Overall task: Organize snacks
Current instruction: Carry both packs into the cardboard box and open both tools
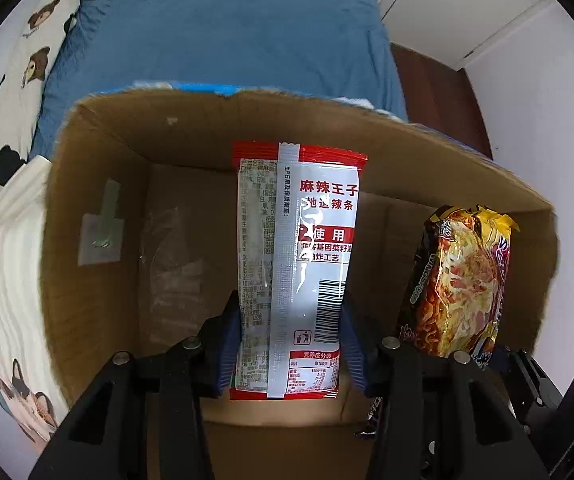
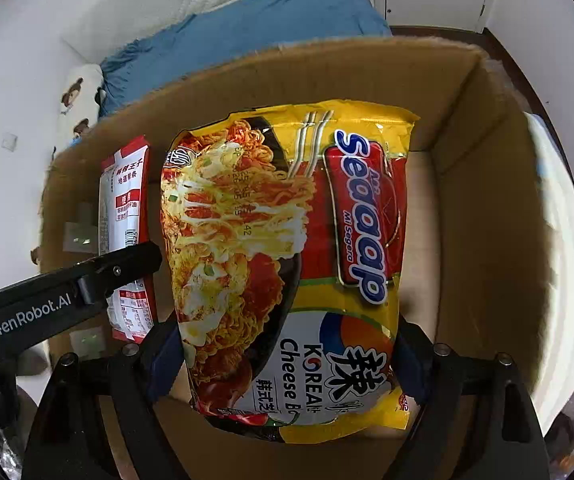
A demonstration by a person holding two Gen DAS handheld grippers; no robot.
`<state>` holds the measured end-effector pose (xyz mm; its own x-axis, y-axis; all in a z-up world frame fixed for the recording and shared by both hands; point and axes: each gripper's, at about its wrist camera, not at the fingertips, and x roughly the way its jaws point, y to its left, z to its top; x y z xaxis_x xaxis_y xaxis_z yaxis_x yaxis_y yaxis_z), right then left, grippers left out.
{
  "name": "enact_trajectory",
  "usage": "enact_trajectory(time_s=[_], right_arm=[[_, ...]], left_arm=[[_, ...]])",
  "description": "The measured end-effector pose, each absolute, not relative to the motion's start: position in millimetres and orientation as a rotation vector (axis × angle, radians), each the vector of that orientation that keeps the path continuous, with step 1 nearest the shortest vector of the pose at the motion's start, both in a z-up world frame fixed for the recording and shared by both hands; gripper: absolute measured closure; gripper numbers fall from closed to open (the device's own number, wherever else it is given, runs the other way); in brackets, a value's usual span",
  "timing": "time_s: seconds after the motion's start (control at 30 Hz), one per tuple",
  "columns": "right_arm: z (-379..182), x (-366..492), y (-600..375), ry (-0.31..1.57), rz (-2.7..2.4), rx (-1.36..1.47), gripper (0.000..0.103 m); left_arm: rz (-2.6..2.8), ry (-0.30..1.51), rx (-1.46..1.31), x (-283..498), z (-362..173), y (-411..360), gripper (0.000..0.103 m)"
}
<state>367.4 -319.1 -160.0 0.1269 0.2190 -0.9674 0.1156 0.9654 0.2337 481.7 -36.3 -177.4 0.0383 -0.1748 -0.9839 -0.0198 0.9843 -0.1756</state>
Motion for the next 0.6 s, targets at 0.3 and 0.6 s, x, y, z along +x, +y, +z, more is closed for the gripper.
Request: enact_trajectory(time_s=[0.3, 0.6], right_arm=[[-199, 415, -285, 1.534, 0.049, 0.266, 0.011], [-163, 402, -290, 1.495, 0.039, 0.202, 0.001]], left_arm=[[-0.121, 1.536, -0.112, 482, -198, -27, 0.011], [-0.148, 1.493, -0.136, 474, -180, -26, 0.006]])
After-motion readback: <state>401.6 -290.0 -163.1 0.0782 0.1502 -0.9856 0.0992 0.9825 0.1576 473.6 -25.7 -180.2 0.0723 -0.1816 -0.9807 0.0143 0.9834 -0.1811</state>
